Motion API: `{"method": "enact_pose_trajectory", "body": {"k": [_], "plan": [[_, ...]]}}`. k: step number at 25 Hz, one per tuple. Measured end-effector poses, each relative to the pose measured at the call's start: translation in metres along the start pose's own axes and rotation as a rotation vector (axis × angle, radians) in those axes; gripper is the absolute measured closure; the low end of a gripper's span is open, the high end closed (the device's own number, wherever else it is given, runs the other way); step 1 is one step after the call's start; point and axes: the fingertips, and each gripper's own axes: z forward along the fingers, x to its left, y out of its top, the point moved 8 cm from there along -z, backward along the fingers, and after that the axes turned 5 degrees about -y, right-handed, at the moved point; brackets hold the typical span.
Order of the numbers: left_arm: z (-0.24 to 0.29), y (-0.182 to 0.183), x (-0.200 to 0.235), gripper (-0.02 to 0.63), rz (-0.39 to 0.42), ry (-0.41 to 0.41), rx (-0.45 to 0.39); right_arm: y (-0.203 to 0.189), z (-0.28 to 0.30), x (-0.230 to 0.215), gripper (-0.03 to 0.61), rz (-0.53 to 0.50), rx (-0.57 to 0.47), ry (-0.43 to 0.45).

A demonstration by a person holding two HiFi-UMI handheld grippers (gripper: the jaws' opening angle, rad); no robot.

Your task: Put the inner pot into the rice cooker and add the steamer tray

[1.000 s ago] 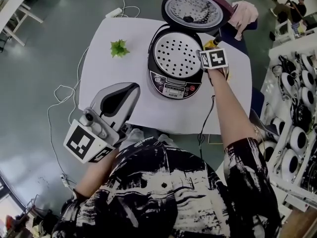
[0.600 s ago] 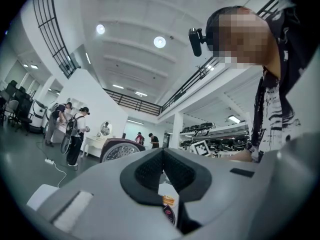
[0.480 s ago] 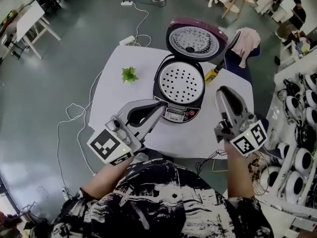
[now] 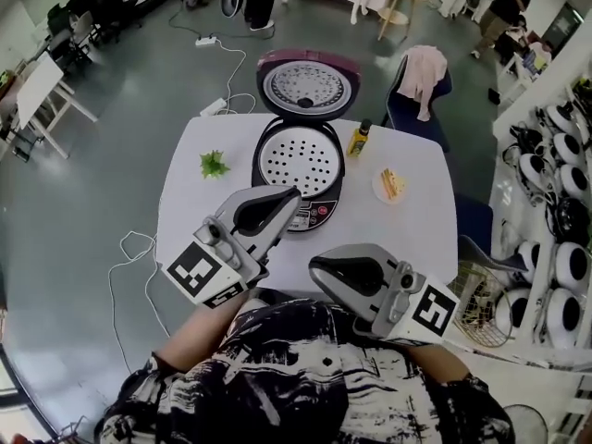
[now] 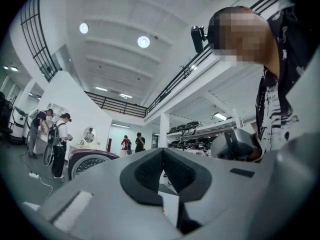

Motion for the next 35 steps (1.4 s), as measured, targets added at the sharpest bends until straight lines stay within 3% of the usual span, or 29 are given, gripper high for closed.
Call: {"method": "enact_pose_trajectory", "body": {"k": [5,10,13,35], "plan": [[0.013,0.002,-0.012,0.609,0.012,-0.014,0.005,0.006,-0.009,-0.008,0.581,-0.045,0.021,-0.061],[0.013,-0.005,-0.014,0.609,0.018,0.030,0.031,0.008,-0.022,-0.053,0.581,-0.187,0.075,-0.337],[0.013,-0.007,-0.013,0.609,0.018,0.051,0.042,0.003,-0.024,-0.076,0.581,-0.176,0.090,-0.434],[0.003,-0.011,0.001,0.609,0.003,0.079,0.052,-0.008,-0.022,-0.089,0.581,-0.176,0.133,-0.501]]}}
